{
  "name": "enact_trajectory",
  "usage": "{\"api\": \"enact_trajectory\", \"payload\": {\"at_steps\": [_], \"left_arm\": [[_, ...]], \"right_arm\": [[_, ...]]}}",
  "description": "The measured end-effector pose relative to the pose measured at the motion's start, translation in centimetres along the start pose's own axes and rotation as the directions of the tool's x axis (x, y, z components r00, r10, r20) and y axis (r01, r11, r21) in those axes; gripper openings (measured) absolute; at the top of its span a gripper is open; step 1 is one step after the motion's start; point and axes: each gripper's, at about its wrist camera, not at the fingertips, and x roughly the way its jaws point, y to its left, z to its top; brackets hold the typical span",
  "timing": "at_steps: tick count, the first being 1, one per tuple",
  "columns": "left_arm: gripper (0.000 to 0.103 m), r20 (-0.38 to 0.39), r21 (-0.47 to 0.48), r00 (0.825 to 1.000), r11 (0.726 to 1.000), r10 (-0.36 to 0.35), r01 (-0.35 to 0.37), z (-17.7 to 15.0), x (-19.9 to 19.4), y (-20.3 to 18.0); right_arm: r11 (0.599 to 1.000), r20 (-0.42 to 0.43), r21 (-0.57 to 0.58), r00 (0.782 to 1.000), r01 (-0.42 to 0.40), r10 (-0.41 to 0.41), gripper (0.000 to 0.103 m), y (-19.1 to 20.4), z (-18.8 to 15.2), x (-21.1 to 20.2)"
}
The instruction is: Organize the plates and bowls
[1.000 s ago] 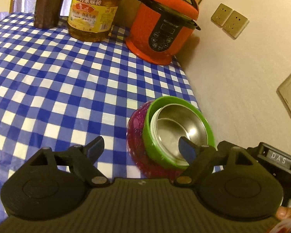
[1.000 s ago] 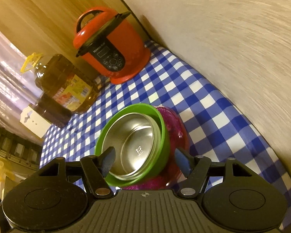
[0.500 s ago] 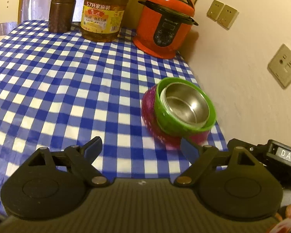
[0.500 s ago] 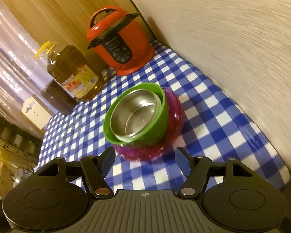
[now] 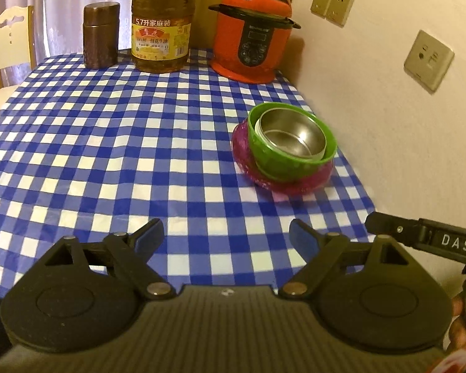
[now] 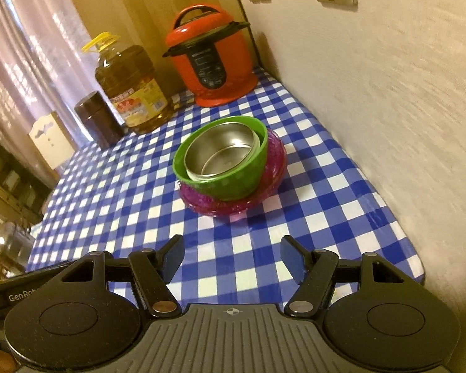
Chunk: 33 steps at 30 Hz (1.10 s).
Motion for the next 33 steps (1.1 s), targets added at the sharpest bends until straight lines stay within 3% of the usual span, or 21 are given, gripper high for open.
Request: {"api": "enact_trajectory", "payload": {"at_steps": [9, 33], "left_arm": [[0.087, -0.033, 0.002, 0.999, 1.0, 0.027, -0.027, -1.6, -1.1, 0.0], [0.087, -0.015, 0.05, 0.998, 0.997, 0.058, -0.057, -3.7, -4.5, -0.2]], "right_arm": [[0.998, -0.021, -0.057, 1.0, 0.004, -0.005, 0.068, 0.9, -1.7, -1.7], [0.976, 0.011, -0.215, 0.999, 0.04, -0.039, 0.068, 3.3, -4.4, -4.4]]}}
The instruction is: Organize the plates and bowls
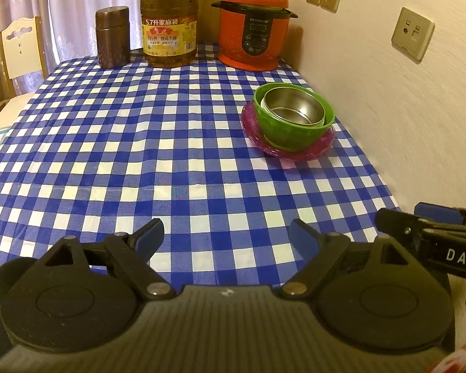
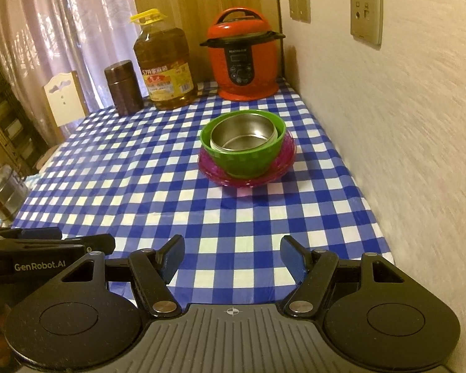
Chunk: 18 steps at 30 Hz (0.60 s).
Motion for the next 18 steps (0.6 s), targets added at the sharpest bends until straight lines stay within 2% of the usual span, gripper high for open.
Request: {"api": "enact_trajectory", "payload": {"at_steps": [18], "left_arm": [[0.087, 0.004, -0.001, 1.0, 1.0, 0.001, -0.001, 0.03, -0.17, 0.03]], "right_arm": [[1.0, 0.0, 0.017, 1.0, 0.013, -0.013, 0.068, -0.49, 0.09, 0.14]]}}
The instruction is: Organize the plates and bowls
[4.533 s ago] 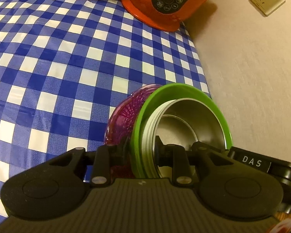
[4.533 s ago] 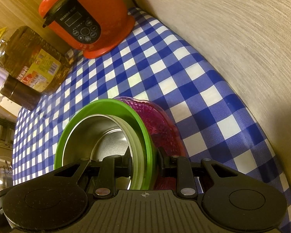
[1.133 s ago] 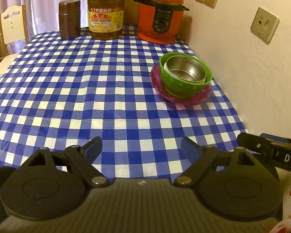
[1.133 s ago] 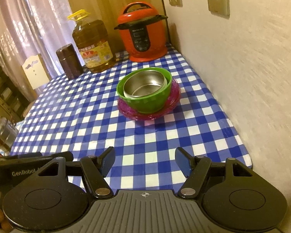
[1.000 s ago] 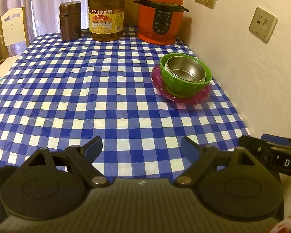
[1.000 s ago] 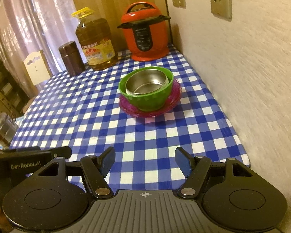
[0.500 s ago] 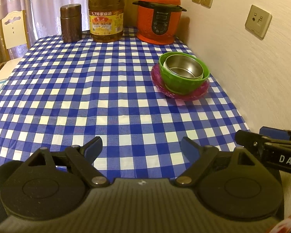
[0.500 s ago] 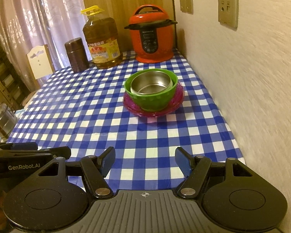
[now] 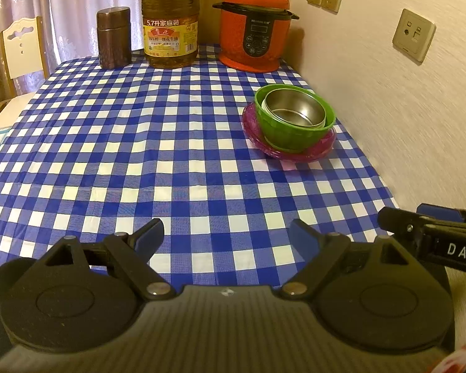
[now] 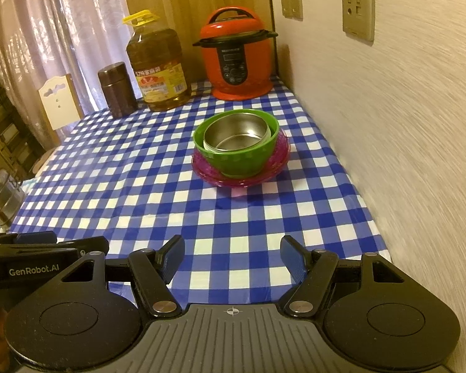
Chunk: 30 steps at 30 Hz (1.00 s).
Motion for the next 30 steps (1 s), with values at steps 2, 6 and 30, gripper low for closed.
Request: {"api": "enact_trajectory", "payload": {"at_steps": [2, 6, 30], "left_arm": [[0.087, 0.0, 0.001, 1.0, 1.0, 0.002, -0.002, -0.01, 0.01, -0.01], [0.087, 0.0, 0.001, 1.0, 1.0, 0.001, -0.001, -0.01, 0.0, 0.0], [0.087, -0.001, -0.001, 1.0, 1.0, 0.0, 0.0, -0.12, 0.06, 0.09]], "right_arm": [[1.0, -0.001, 0.001, 1.0, -0.001, 0.001, 0.068, -0.02, -0.01, 0.0], [1.0, -0.003, 0.0, 1.0, -0.001, 0.001, 0.068, -0.02, -0.07, 0.08], [1.0, -0.005, 0.004, 1.0, 0.0, 0.0, 0.068, -0.11, -0.15, 0.3]]}}
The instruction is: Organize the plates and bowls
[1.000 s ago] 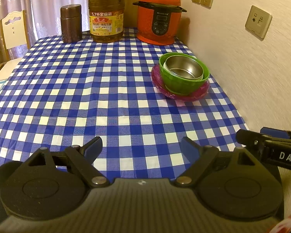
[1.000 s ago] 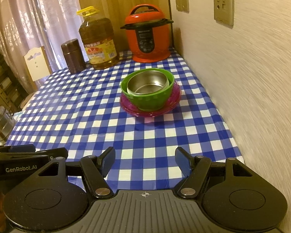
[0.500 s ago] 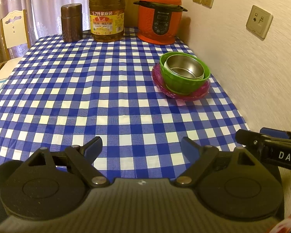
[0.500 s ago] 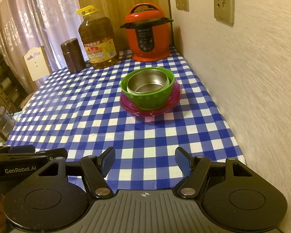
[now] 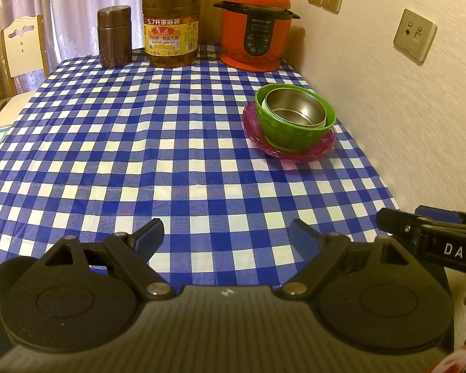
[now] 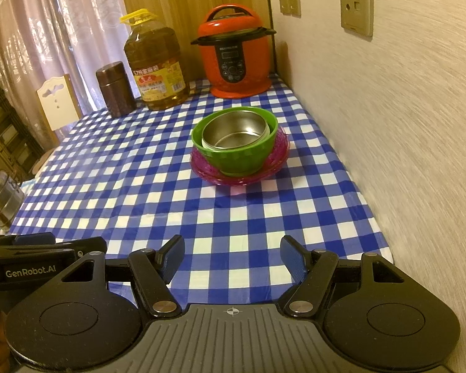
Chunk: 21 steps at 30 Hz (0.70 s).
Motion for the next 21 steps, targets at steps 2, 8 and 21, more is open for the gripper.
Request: {"api": "enact_trajectory", "payload": {"at_steps": [2, 8, 21], "left_arm": [[0.087, -0.001, 0.0, 1.0, 1.0, 0.001, -0.001, 0.02, 0.03, -0.01], [0.087, 0.0, 0.0, 1.0, 1.0, 0.001, -0.001, 0.03, 0.01, -0.02], [0.087, -0.002, 0.0, 1.0, 1.0, 0.0, 0.0, 0.02, 0.04, -0.05]], "right_arm": [[1.0, 0.0, 0.0, 1.0, 0.0, 0.0, 0.068, -0.01, 0.01, -0.01], [1.0, 0.0, 0.001, 1.0, 0.0, 0.0, 0.068, -0.1, -0.06, 0.05], [1.0, -0.002, 0.003, 1.0, 0.0, 0.0, 0.068, -0.19, -0.03, 0.11]]}}
